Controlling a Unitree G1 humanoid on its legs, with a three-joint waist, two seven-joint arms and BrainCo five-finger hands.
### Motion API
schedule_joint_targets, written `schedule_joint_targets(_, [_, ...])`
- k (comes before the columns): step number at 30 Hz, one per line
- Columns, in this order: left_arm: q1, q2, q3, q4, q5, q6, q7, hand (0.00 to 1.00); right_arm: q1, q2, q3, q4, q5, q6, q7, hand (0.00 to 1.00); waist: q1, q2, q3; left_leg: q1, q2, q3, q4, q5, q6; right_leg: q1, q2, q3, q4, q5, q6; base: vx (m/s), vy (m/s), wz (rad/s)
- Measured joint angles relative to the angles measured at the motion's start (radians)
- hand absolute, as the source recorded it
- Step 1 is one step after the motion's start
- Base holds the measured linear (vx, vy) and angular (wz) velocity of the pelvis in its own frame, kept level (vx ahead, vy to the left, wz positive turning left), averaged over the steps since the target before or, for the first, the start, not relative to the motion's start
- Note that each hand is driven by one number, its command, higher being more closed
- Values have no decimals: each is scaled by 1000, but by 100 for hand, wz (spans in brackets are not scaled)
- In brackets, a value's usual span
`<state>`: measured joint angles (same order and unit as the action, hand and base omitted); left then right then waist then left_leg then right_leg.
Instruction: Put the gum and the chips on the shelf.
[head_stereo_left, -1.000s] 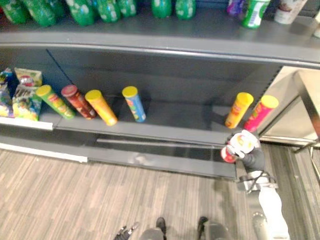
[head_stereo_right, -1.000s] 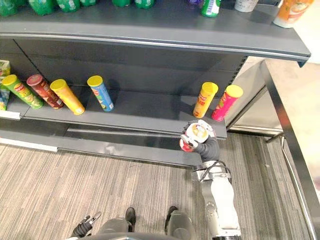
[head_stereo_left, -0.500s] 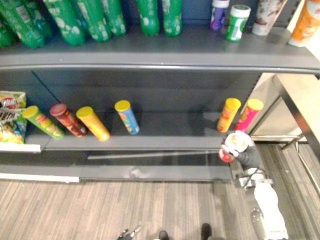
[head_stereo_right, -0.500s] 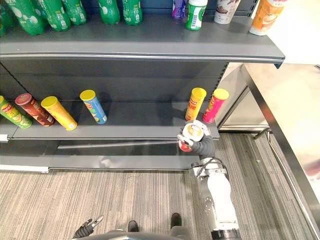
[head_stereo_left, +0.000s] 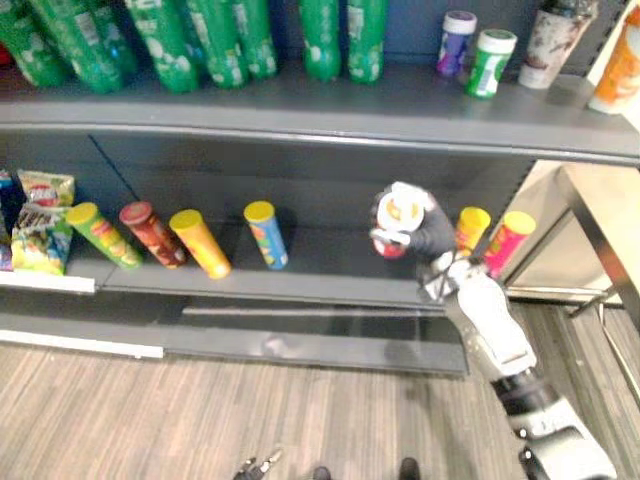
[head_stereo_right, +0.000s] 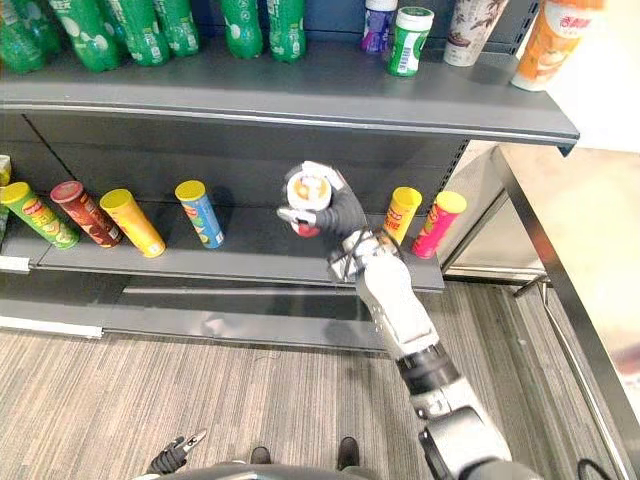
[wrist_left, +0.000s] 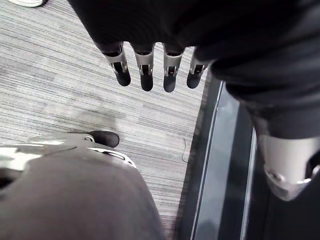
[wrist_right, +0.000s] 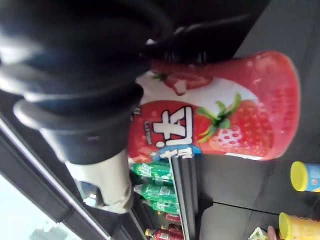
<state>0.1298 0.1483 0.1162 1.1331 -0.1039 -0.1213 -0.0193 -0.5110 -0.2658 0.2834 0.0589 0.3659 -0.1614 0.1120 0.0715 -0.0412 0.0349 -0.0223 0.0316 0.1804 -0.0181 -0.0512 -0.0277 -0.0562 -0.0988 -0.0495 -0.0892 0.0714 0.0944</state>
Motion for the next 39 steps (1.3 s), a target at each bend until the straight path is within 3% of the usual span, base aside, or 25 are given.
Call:
schedule_joint_targets(4, [1,3,9,-2,-5,1,13,0,-141,-13,-1,46,11,8,-42,100,16,-13,-3,9,0,-6,-17,15,1,8,1,-6,-3,3,-2,-68,-27,5])
schedule_joint_targets(12, [23,2,42,-22,-11,16,14,0,-394,-74,-15,178,40,12,-87,100,18,-31,-1,28,1,-20,-69,46,0,6,7,-15,0,5,-5,-31,-18,4])
schedule_joint_targets(19, [22,4,41,-29,-12,16,14,0,-630,-126,-103,391,74,19,-168,100,19,-38,4,30,2,-15,-71,50,-1,5,10,-12,-3,5,-5,3,-3,-1])
schedule_joint_targets(25, [8,9,36,-30,-15,16,14,0,-690,-134,-176,543,70,34,-201,100,21,-42,32,37,6,-1,-74,49,-2,5,14,1,-4,8,-9,-5,-13,-6])
schedule_joint_targets(32, [-18,9,26,-30,-50,16,14,0,-702,-136,-269,670,26,85,-216,100,24,-36,69,32,12,-1,-74,49,-3,4,21,0,-12,10,-11,-5,-3,0])
schedule_joint_targets(39, [-29,11,-3,-40,-50,14,15,0,-747,-136,-352,765,22,95,-226,100,25,-23,87,31,17,-2,-73,46,-6,4,26,0,-15,10,-12,0,0,0])
